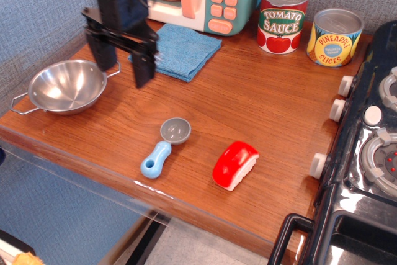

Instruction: Put the scrub brush inside the pot.

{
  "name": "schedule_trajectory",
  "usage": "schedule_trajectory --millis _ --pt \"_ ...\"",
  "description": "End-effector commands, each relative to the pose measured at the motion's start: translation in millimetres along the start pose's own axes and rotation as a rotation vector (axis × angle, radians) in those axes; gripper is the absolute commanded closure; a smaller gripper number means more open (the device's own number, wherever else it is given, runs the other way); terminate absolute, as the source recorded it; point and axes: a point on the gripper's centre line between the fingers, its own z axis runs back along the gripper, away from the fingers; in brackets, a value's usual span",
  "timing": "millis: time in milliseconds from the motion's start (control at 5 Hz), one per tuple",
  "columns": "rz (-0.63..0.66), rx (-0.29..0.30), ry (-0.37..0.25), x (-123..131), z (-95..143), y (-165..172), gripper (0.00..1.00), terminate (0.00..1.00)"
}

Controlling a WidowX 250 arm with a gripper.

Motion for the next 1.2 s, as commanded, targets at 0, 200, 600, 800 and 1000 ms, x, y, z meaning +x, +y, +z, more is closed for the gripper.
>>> schedule_trajectory --millis 0,200,600,800,1000 --pt "-0.184 0.055 -0.053 -27.3 13.2 -82.5 0.00 0.00" --pt "-0.229 0.028 -0.047 -36.7 8.3 -115.8 0.00 0.00" --pt "-0.112 -0.009 0.010 -17.6 -14.7 -132.5 0.00 0.00" --pt "-0.034 0.050 0.001 -3.8 -34.3 -130.7 0.00 0.00" --pt "0.022 0.036 -0.032 2.1 -46.6 -133.2 0.00 0.00"
